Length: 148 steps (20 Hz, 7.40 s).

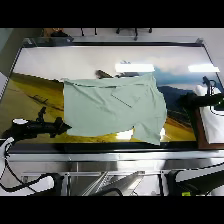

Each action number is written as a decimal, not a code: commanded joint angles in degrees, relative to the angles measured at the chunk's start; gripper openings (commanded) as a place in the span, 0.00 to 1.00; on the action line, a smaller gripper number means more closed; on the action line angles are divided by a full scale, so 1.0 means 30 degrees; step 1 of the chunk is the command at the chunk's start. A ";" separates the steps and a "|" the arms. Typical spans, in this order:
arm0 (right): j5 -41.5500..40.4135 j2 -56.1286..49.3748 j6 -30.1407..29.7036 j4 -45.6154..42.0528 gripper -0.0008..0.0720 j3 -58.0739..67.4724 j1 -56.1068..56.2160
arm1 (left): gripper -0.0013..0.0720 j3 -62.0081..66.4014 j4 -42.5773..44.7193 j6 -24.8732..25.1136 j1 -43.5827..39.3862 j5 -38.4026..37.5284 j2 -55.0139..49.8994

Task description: Fold the shirts.

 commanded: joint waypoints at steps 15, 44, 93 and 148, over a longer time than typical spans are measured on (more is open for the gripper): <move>0.0095 -0.0525 0.0335 0.1472 0.08 -0.3402 0.5085 | 0.03 0.3920 -0.0984 0.0510 0.1333 -0.0860 0.0051; -0.6113 0.1144 -0.0918 0.3337 0.03 0.4823 0.4626 | 0.03 1.9008 0.2798 0.0408 -0.3504 0.0532 -0.4182; -0.0146 0.5333 0.4860 -0.2317 0.35 -0.1763 0.2222 | 0.45 1.1526 0.8582 -0.4517 -0.0073 -0.6215 -0.5887; -0.9289 0.9479 0.1829 0.0335 0.04 -0.8867 0.6098 | 0.03 1.1708 0.7599 -0.5231 -0.2310 -0.5100 -0.3016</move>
